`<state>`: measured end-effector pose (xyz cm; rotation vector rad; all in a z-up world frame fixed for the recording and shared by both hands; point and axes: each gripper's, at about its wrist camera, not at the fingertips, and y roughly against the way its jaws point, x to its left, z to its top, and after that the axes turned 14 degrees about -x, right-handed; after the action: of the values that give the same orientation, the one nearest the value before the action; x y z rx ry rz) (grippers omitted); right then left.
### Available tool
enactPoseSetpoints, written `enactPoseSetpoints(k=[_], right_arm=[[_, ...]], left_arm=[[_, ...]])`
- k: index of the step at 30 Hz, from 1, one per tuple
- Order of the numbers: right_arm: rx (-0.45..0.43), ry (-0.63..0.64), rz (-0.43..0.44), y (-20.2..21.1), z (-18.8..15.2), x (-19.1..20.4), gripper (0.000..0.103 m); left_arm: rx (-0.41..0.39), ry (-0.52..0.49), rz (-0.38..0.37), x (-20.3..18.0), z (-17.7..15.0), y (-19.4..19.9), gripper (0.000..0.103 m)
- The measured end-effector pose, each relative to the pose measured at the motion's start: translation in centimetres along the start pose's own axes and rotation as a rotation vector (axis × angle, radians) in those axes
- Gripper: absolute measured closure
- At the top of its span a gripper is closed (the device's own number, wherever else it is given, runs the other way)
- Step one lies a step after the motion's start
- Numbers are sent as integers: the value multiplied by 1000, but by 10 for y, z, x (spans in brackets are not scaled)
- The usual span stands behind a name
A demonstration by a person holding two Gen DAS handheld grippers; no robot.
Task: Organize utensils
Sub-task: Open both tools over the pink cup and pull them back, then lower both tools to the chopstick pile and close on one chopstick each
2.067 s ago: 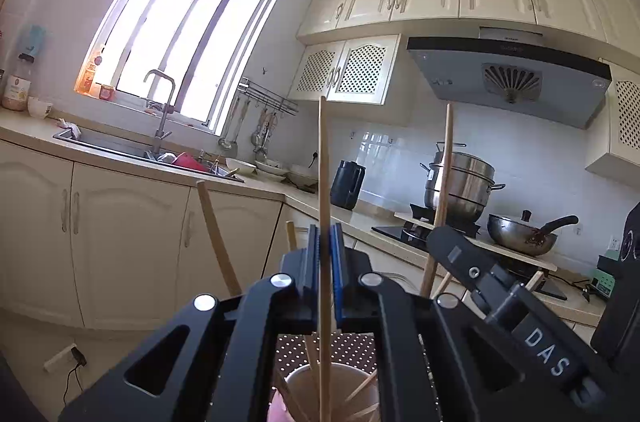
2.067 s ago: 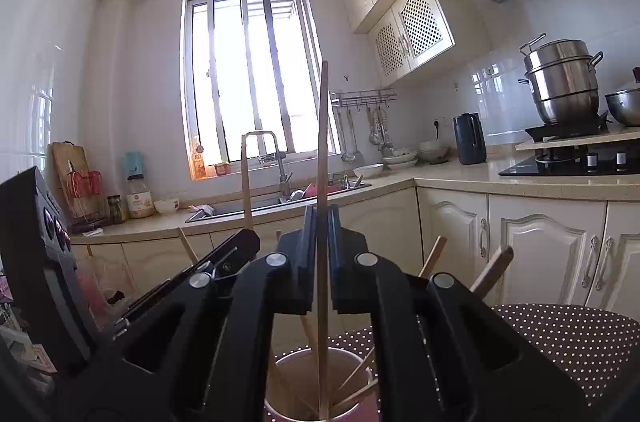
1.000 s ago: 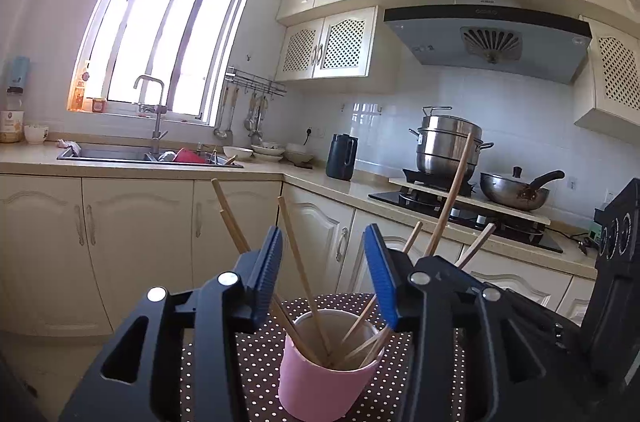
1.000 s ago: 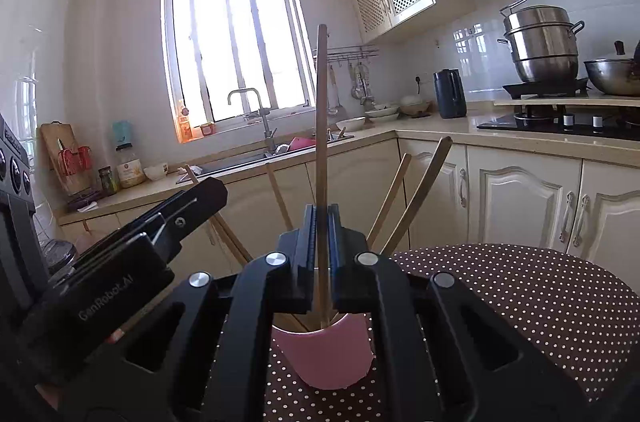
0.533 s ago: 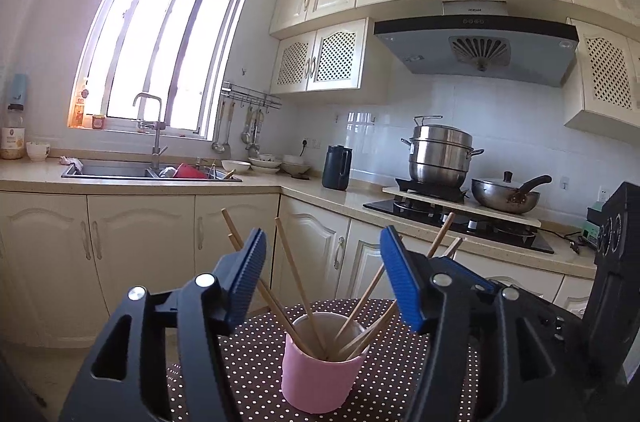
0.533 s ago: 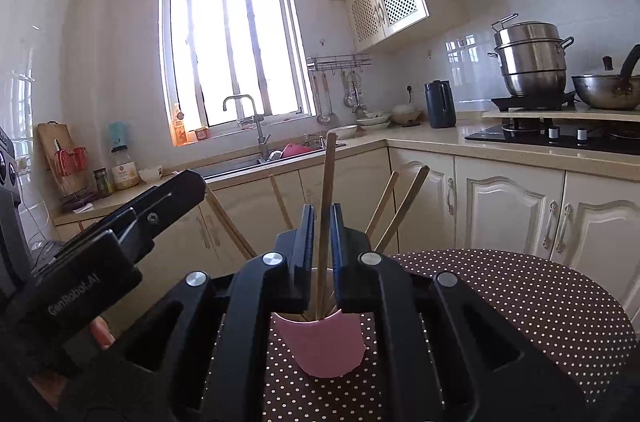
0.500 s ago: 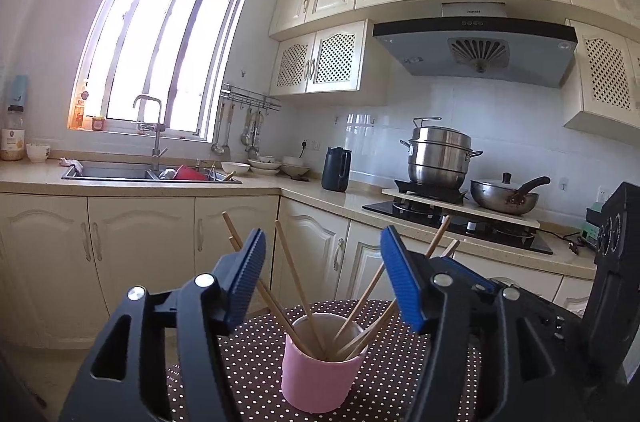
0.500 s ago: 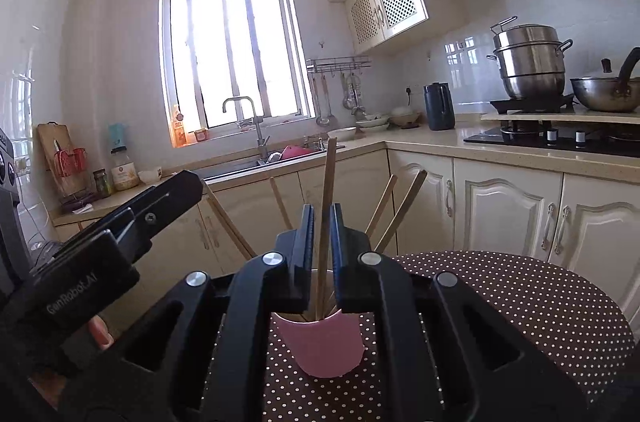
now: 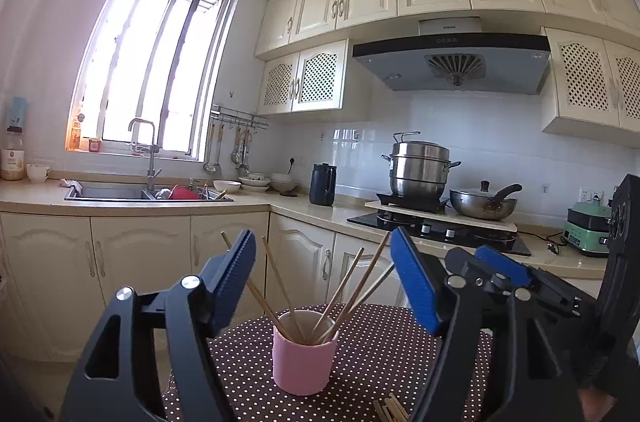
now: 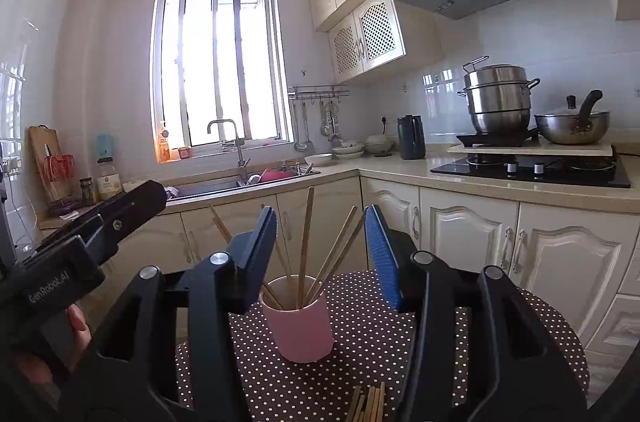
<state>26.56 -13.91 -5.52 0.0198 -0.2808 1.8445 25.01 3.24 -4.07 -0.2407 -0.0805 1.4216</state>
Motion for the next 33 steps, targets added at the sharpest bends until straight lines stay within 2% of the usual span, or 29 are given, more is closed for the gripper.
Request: enactPoseSetpoints(k=[9,15,18,24,28,33], right_arm=[[13,21,-46,54,7,-19,54],[75,25,-71,77,-3,-34,54],[126,20,-85,82,-14,-45,53],[270,12,-116,79,-42,-63,52],[370,-9,-119,75,-64,-71,51],[490,-27,-115,67,-85,-76,50]], left_arm=[[33,-35,-31,-28,0,37,33],[107,-87,-53,-48,-12,44,33],[176,-91,-68,-55,-24,42,33],[446,-98,-115,-65,-69,19,33],[644,-128,-114,-69,-112,2,33],[856,-100,-110,-66,-159,-14,33]])
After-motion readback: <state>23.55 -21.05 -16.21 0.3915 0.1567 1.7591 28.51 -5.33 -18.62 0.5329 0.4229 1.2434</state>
